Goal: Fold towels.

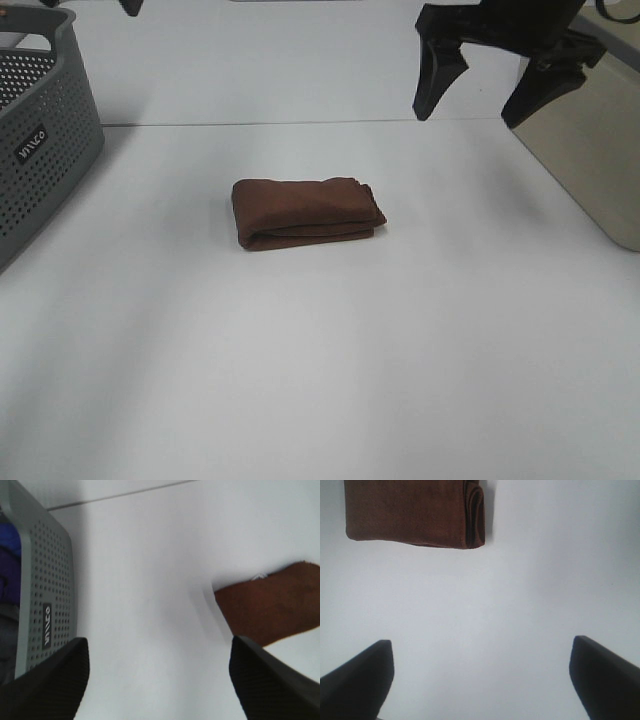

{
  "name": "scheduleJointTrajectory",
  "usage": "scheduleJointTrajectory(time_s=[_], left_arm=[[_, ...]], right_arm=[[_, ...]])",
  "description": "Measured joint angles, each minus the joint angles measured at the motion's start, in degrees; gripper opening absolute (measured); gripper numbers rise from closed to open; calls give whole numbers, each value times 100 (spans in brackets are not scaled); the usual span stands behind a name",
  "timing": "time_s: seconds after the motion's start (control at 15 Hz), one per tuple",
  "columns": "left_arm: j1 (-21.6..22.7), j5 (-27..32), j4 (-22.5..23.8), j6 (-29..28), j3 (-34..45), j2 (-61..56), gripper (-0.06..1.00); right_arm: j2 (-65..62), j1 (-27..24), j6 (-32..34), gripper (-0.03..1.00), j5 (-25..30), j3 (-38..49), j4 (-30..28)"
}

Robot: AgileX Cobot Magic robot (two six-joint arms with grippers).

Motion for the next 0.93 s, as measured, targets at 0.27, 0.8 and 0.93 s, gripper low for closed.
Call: scheduleJointTrajectory(time_s=[0.27,0.8,0.93], left_arm=[[0,11,40,34,2641,-2074,74],[0,40,17,201,6864,-7706,74],[0,40,-74,275,7248,-8543,74]], right_arm=[[-1541,0,34,89,6,1140,-69],[-6830,0,34,89,86,5271,-453],[-7746,0,-29,89,97,5667,-453]])
